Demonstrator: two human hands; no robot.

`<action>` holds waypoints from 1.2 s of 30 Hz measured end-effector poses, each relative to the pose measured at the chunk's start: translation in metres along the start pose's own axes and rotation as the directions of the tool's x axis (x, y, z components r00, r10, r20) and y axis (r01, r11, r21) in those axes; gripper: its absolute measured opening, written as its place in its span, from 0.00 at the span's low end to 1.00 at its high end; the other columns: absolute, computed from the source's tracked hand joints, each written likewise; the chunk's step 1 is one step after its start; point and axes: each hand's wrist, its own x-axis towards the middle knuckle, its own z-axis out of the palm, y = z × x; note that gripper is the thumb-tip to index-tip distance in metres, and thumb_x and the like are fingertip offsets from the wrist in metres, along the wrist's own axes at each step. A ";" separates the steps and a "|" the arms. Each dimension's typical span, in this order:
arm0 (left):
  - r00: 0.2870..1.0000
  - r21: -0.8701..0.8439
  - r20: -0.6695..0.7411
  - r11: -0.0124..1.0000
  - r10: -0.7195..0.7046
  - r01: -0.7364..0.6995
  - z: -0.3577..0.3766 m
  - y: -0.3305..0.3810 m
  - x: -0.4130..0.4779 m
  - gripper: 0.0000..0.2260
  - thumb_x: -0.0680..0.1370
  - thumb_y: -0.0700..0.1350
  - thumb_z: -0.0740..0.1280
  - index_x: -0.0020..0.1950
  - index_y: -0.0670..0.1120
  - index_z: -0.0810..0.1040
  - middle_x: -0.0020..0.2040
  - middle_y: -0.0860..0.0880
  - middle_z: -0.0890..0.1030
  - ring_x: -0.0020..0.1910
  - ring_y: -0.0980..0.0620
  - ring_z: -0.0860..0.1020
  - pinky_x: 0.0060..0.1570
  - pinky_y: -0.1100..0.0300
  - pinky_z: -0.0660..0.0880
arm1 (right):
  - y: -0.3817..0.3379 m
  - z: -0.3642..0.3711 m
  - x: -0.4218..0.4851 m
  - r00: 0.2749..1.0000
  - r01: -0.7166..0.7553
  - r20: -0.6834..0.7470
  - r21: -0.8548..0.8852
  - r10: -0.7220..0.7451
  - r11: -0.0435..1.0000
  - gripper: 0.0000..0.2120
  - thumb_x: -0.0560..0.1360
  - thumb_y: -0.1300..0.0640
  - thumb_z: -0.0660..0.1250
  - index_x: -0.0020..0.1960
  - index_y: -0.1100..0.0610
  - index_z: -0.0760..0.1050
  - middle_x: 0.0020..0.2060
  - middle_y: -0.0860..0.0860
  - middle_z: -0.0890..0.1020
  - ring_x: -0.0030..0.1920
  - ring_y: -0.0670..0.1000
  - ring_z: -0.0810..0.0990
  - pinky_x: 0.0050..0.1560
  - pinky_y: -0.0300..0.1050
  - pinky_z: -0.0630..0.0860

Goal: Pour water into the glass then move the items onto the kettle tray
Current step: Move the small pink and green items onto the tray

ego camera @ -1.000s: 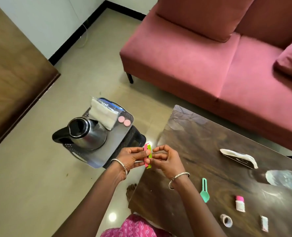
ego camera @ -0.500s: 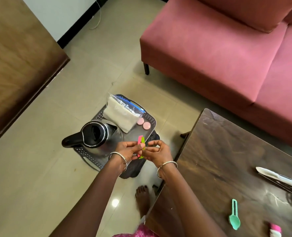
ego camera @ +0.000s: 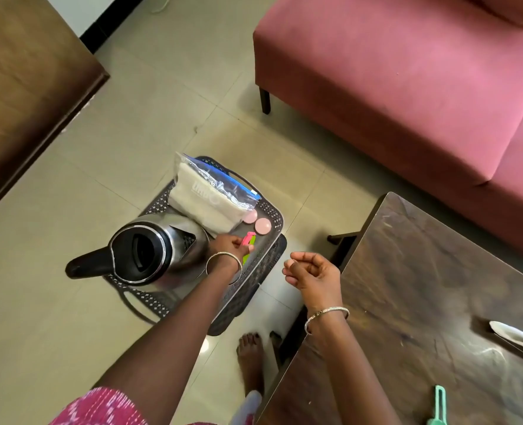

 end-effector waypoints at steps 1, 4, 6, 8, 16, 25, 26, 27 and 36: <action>1.000 0.004 0.001 1.000 -0.010 0.010 0.001 0.000 0.004 0.13 0.70 0.48 0.76 0.49 0.42 0.85 0.45 0.41 0.85 0.45 0.43 0.83 0.48 0.56 0.77 | 0.001 0.001 0.002 1.000 -0.001 0.001 0.002 0.001 1.000 0.05 0.75 0.68 0.70 0.45 0.59 0.79 0.33 0.55 0.84 0.35 0.51 0.83 0.38 0.40 0.79; 1.000 0.029 -0.001 0.999 -0.014 0.014 0.002 0.002 0.012 0.13 0.69 0.49 0.77 0.48 0.43 0.85 0.45 0.42 0.85 0.44 0.44 0.82 0.45 0.58 0.75 | 0.009 0.003 0.005 1.000 -0.016 -0.001 -0.004 0.016 1.000 0.06 0.76 0.67 0.69 0.45 0.58 0.80 0.35 0.55 0.84 0.37 0.52 0.83 0.40 0.43 0.79; 1.000 0.071 -0.003 0.997 0.004 -0.004 0.003 0.002 0.013 0.13 0.68 0.50 0.77 0.46 0.43 0.85 0.43 0.42 0.85 0.42 0.43 0.82 0.44 0.57 0.75 | 0.015 0.003 0.004 0.999 -0.035 -0.004 -0.017 0.035 0.999 0.06 0.76 0.67 0.69 0.45 0.58 0.80 0.35 0.55 0.84 0.37 0.53 0.83 0.41 0.44 0.79; 0.999 0.108 -0.007 0.993 0.042 -0.041 0.006 0.002 0.009 0.12 0.68 0.50 0.77 0.44 0.43 0.86 0.40 0.41 0.85 0.38 0.45 0.80 0.40 0.57 0.74 | 0.022 0.001 0.002 0.998 -0.059 -0.011 -0.028 0.059 0.998 0.05 0.76 0.66 0.69 0.45 0.57 0.80 0.36 0.55 0.85 0.38 0.53 0.84 0.41 0.45 0.79; 0.994 0.058 -0.075 0.995 0.083 -0.079 0.015 0.002 -0.005 0.13 0.65 0.43 0.79 0.47 0.44 0.83 0.37 0.47 0.83 0.35 0.49 0.79 0.41 0.57 0.78 | 0.033 -0.012 0.000 0.994 -0.110 -0.033 -0.042 0.108 0.993 0.06 0.76 0.66 0.70 0.44 0.57 0.81 0.33 0.53 0.85 0.36 0.51 0.84 0.42 0.47 0.79; 0.980 0.107 -0.137 0.986 0.141 -0.127 0.018 -0.004 -0.012 0.10 0.66 0.44 0.79 0.44 0.46 0.82 0.39 0.48 0.85 0.38 0.48 0.82 0.43 0.53 0.80 | 0.039 -0.025 0.000 0.994 -0.100 -0.044 -0.039 0.098 0.994 0.05 0.75 0.65 0.71 0.44 0.56 0.81 0.35 0.54 0.85 0.39 0.54 0.85 0.46 0.49 0.81; 0.979 0.112 -0.142 0.985 0.146 -0.131 0.017 -0.005 -0.014 0.10 0.67 0.45 0.79 0.45 0.46 0.83 0.40 0.48 0.85 0.38 0.48 0.82 0.43 0.54 0.80 | 0.040 -0.027 -0.002 0.994 -0.098 -0.044 -0.041 0.096 0.994 0.05 0.75 0.65 0.71 0.44 0.56 0.81 0.36 0.54 0.85 0.39 0.54 0.85 0.47 0.50 0.82; 0.978 0.107 -0.147 0.985 0.150 -0.135 0.017 -0.005 -0.015 0.11 0.67 0.45 0.78 0.47 0.46 0.84 0.41 0.47 0.85 0.38 0.48 0.82 0.43 0.55 0.80 | 0.042 -0.028 -0.004 0.995 -0.096 -0.044 -0.040 0.094 0.995 0.05 0.75 0.65 0.71 0.44 0.57 0.81 0.36 0.55 0.85 0.39 0.54 0.85 0.47 0.51 0.82; 0.963 0.144 -0.213 0.980 0.166 -0.138 0.007 -0.012 -0.030 0.10 0.79 0.40 0.65 0.56 0.43 0.83 0.53 0.42 0.84 0.53 0.41 0.80 0.55 0.56 0.73 | 0.050 -0.055 -0.022 0.993 -0.107 -0.054 0.037 0.109 0.994 0.05 0.76 0.68 0.69 0.44 0.59 0.79 0.35 0.57 0.84 0.37 0.54 0.82 0.41 0.45 0.79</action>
